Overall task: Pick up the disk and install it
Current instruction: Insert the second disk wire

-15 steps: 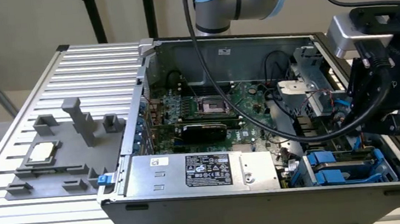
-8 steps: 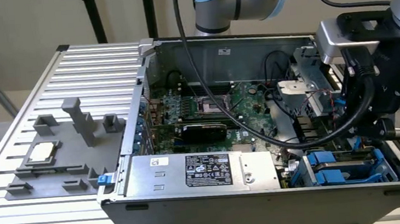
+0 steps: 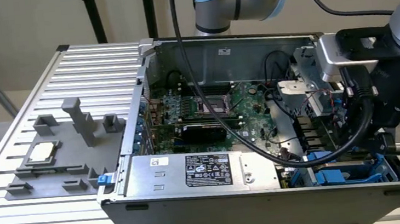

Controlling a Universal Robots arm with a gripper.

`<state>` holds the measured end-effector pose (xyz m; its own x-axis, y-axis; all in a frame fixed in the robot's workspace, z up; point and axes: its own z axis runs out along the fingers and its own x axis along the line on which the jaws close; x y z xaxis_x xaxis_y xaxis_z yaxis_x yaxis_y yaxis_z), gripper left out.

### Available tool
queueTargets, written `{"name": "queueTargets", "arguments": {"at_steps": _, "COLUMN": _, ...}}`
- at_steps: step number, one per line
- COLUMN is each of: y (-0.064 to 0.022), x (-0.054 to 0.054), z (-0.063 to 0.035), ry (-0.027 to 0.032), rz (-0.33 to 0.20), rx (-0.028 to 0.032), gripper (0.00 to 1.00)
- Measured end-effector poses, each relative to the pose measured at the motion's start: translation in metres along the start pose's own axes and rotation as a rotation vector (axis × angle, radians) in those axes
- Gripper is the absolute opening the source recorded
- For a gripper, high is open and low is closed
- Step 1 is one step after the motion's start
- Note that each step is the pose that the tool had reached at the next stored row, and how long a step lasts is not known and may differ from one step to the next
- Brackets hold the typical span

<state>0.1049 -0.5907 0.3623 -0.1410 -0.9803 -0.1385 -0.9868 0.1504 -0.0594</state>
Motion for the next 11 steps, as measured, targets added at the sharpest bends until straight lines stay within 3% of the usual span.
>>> {"name": "queueTargets", "arguments": {"at_steps": 2, "y": 0.0008, "x": 0.001, "z": 0.0022, "ry": -0.0027, "rz": -0.003, "rx": 0.0056, "gripper": 0.16}}
{"name": "queueTargets", "arguments": {"at_steps": 7, "y": 0.001, "x": 0.002, "z": 0.0072, "ry": -0.0085, "rz": -0.008, "rx": 0.0286, "gripper": 0.16}}
{"name": "queueTargets", "arguments": {"at_steps": 11, "y": 0.0015, "x": 0.004, "z": 0.0137, "ry": -0.0113, "rz": -0.012, "rx": 0.0343, "gripper": 0.16}}
